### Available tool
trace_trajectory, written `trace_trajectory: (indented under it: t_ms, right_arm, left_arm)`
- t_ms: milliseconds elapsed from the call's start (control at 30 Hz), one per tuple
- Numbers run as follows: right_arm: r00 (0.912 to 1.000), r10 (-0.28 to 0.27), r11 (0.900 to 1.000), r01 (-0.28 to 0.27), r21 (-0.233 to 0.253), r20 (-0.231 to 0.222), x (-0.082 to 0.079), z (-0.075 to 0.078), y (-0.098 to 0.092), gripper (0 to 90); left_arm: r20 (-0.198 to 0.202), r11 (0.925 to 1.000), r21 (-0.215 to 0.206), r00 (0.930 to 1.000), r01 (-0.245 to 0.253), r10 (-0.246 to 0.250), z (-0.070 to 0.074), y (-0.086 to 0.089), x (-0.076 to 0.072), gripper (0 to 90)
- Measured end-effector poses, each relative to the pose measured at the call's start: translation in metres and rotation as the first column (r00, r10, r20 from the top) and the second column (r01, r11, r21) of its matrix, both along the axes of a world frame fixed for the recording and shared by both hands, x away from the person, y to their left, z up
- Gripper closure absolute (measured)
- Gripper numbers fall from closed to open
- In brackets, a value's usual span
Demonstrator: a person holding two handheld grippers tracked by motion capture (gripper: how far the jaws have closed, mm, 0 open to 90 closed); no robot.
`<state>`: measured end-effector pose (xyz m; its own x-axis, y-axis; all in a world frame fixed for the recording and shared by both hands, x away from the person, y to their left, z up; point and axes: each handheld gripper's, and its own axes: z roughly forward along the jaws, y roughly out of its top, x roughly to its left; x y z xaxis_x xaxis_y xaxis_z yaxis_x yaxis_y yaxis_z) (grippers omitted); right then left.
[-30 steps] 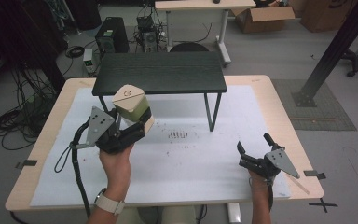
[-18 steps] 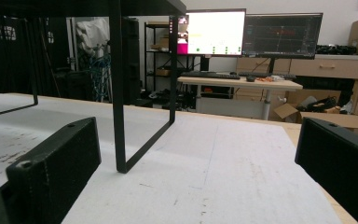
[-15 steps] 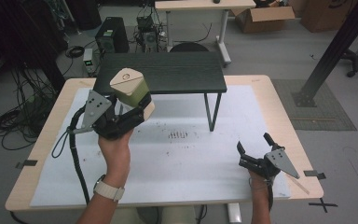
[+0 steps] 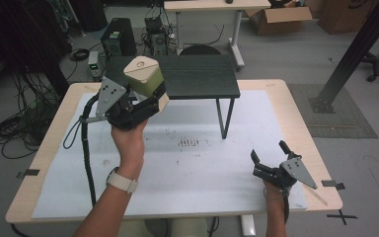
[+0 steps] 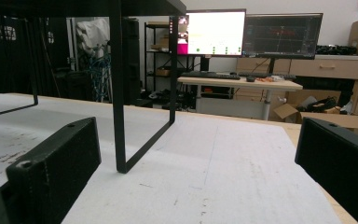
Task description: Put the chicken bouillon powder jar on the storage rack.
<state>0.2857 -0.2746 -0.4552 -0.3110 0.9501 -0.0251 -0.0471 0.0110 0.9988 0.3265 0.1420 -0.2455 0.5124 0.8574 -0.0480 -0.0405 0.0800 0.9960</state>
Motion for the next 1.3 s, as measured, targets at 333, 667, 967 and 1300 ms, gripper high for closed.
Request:
trace_trajectory:
  t_ms: [333,667,967,1300]
  right_arm:
    - [1.0000,0.000,1.000,0.000,0.000,-0.004,0.000,0.000,0.000,0.0]
    - [1.0000,-0.002,1.000,0.002,-0.001,-0.002,0.000,0.000,0.000,0.0]
    - [1.0000,-0.002,1.000,0.002,0.000,-0.002,0.000,0.000,0.000,0.0]
    - [1.0000,-0.002,1.000,0.002,-0.001,-0.002,0.000,0.000,0.000,0.0]
  left_arm:
    - [-0.016,0.9999,-0.005,0.9998,-0.014,0.014,0.006,-0.004,0.031,29.3]
    - [-0.035,0.9997,-0.015,0.9993,-0.017,0.016,0.005,-0.008,0.071,29.3]
    - [-0.075,0.9984,0.029,0.9960,-0.048,0.050,0.002,-0.014,0.095,29.3]
    - [-0.131,0.9976,0.037,0.9893,-0.059,0.063,-0.005,-0.018,0.111,29.3]
